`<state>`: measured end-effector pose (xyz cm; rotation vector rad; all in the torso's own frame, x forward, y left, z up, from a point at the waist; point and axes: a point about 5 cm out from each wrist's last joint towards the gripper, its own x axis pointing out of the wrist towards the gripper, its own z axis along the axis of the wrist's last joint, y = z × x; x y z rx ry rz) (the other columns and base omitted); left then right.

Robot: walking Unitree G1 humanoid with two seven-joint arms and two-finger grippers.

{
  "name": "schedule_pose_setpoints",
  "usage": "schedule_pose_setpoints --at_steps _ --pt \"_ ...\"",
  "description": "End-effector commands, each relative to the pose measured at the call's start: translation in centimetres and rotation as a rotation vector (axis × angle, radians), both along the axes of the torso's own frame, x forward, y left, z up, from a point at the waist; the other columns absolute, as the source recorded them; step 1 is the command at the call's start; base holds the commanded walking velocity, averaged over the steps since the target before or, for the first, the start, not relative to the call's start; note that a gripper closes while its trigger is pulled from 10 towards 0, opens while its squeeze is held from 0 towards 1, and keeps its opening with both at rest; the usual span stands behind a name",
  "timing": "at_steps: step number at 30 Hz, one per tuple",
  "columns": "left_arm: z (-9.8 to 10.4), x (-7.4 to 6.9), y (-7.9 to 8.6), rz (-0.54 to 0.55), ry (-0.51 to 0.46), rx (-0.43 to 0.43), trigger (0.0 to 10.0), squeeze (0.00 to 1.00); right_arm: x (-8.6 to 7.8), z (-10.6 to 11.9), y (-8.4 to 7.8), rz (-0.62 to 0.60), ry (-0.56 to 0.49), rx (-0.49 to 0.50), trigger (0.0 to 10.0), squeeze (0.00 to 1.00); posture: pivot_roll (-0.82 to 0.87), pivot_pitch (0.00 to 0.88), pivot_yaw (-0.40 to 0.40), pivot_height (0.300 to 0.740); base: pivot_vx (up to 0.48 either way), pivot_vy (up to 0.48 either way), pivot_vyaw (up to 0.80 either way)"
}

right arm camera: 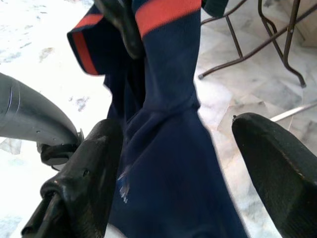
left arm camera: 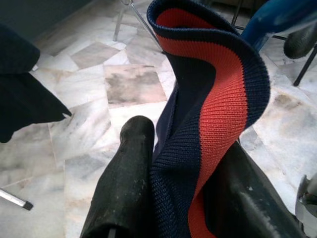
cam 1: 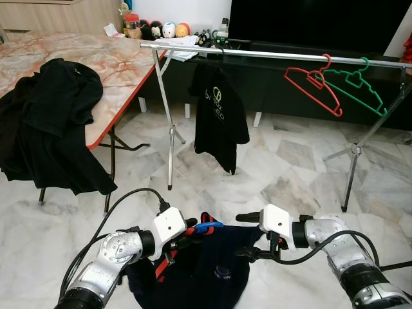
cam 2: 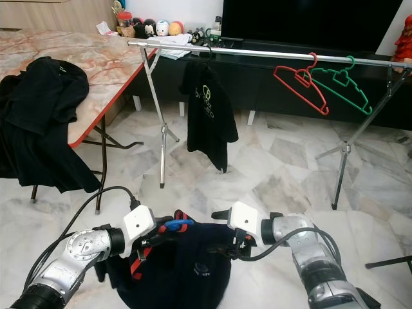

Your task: Hang hanger

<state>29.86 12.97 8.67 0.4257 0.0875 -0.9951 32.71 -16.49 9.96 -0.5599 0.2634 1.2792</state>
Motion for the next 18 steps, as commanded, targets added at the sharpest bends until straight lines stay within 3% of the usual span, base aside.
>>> schedule_pose_setpoints --at_steps 1,2,5,7,12,13,14,16,17,18 --pt "0.8 0.0 -0.2 -0.03 -0.021 -0.004 10.0 0.0 -0.1 -0.2 0.5 0.029 -0.009 -0.018 10.0 0.07 0.06 0.105 0.003 0.74 0.0 0.0 0.0" --pt "1.0 -0.1 -0.3 -0.044 -0.02 -0.004 10.0 0.0 -0.2 -0.4 1.0 0.045 -0.013 -0.019 10.0 0.0 0.07 0.106 0.003 0.74 0.0 0.0 0.0" --pt "1.3 -0.1 -0.6 -0.065 -0.021 0.0 10.0 0.0 -0.4 -0.9 1.7 0.073 -0.003 -0.03 10.0 0.0 0.07 0.106 0.001 0.74 0.0 0.0 0.0" --pt "1.5 -0.1 -0.8 -0.091 -0.029 0.015 10.0 0.0 -0.4 -1.5 2.2 0.075 -0.056 -0.113 10.0 0.0 0.07 0.106 0.001 0.74 0.0 0.0 0.0" --pt "1.9 -0.3 -1.4 -0.129 -0.022 0.008 10.0 0.0 -0.6 -2.0 2.5 0.099 -0.085 -0.176 10.0 0.0 0.08 0.108 -0.001 0.74 0.0 0.0 0.0" --pt "1.9 -0.4 -1.5 -0.139 -0.022 0.009 10.0 0.0 -0.6 -2.1 2.6 0.101 -0.083 -0.178 6.2 0.0 0.08 0.108 -0.001 0.74 0.0 0.0 0.0" --pt "1.9 -0.4 -1.5 -0.139 -0.022 0.009 10.0 0.0 -0.6 -2.1 2.6 0.101 -0.083 -0.178 6.2 0.0 0.08 0.108 -0.001 0.74 0.0 0.0 0.0" --pt "2.0 -0.5 -1.6 -0.151 -0.019 0.011 10.0 0.0 -0.6 -2.3 2.5 0.111 -0.103 -0.221 1.9 0.0 0.08 0.107 -0.001 0.74 0.0 0.0 0.0" --pt "2.0 -0.5 -1.6 -0.151 -0.019 0.011 10.0 0.0 -0.6 -2.3 2.5 0.111 -0.103 -0.221 1.9 0.0 0.08 0.107 -0.001 0.74 0.0 0.0 0.0" --pt "2.1 -0.5 -1.6 -0.155 -0.018 0.011 10.0 0.0 -0.5 -2.3 2.5 0.112 -0.11 -0.239 0.2 0.0 0.08 0.107 -0.001 0.74 0.0 0.0 0.0"
